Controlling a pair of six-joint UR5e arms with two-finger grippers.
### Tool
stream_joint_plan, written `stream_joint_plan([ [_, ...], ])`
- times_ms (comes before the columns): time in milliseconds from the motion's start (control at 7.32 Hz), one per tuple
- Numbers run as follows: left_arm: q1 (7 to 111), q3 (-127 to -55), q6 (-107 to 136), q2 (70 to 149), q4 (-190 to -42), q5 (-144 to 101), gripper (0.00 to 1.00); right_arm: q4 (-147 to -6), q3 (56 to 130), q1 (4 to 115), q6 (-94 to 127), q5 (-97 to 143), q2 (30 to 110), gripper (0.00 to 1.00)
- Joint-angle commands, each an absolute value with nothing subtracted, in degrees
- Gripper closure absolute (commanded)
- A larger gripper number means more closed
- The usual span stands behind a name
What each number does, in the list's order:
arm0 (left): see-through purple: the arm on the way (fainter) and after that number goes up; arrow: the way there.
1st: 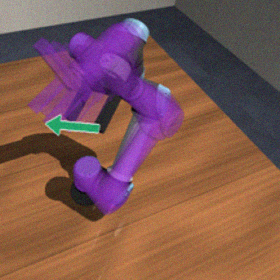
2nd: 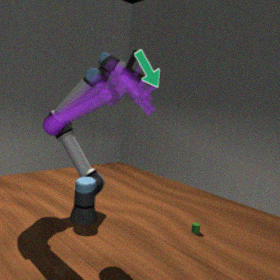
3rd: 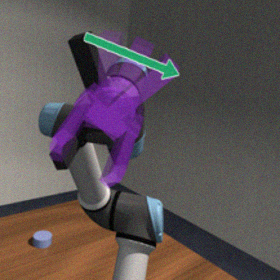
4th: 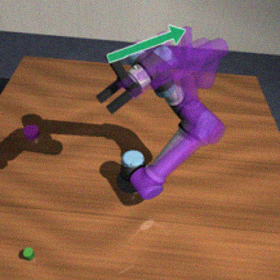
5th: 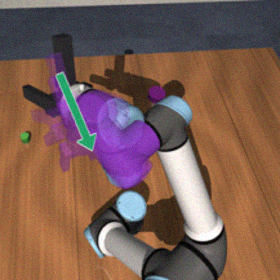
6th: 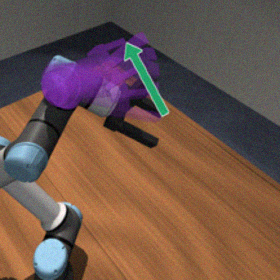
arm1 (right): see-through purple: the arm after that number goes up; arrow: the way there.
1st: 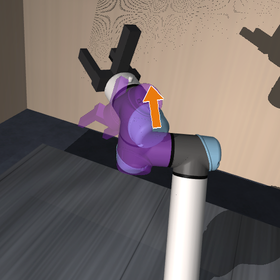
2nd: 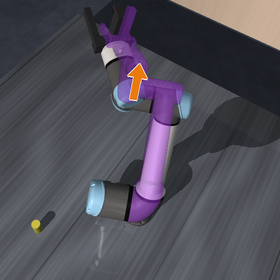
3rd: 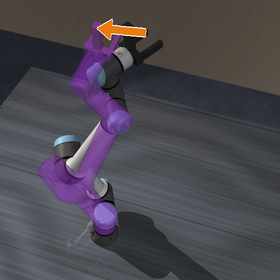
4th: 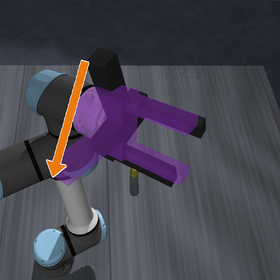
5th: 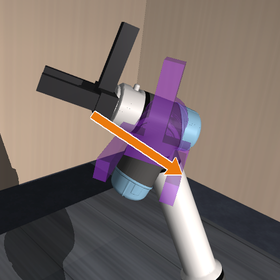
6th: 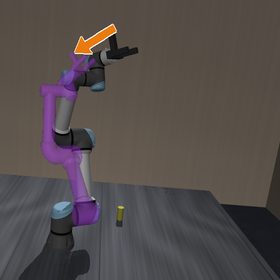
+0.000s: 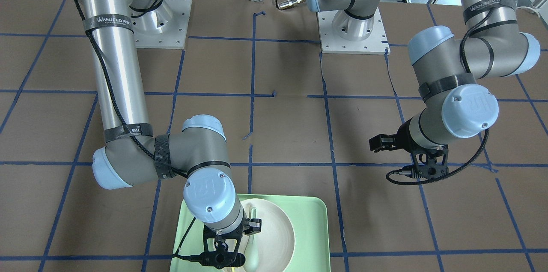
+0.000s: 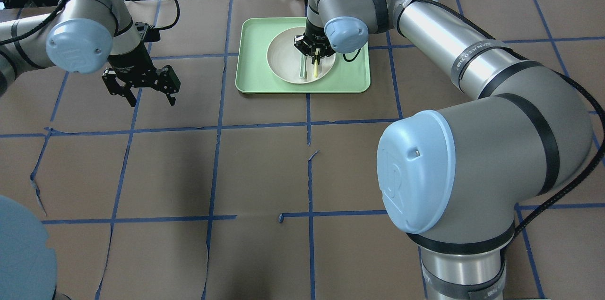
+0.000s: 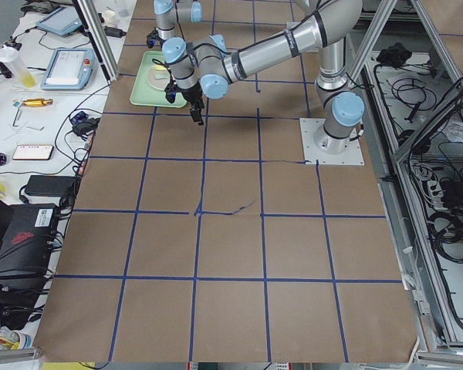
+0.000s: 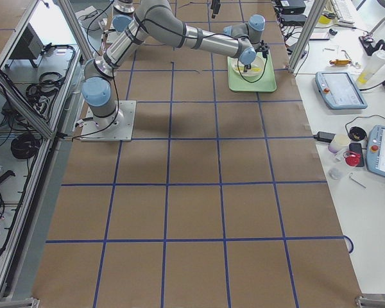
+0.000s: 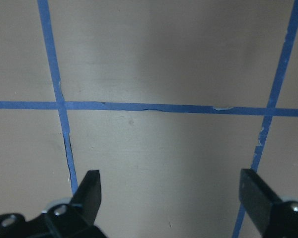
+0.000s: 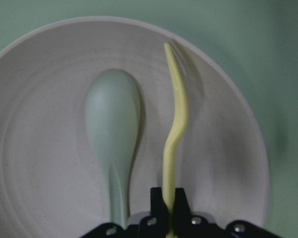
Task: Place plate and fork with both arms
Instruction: 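Lower the right gripper over the plate and grasp the yellow fork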
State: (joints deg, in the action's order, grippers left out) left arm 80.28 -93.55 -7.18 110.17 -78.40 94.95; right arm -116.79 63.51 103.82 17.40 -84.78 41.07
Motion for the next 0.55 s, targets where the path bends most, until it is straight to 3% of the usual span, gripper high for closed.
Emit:
stream_joint_plan([
  [0,80.2,-93.7,-7.4,110.1,-78.4,95.4,0.0,-116.6,63.5,103.8,18.8,-84.0,42.8,1.0],
  [410,80.2,-93.7,-7.4,109.4,-78.4,95.4,0.0,-116.5,64.1,100.0,16.6,-82.4,46.9,1.0],
])
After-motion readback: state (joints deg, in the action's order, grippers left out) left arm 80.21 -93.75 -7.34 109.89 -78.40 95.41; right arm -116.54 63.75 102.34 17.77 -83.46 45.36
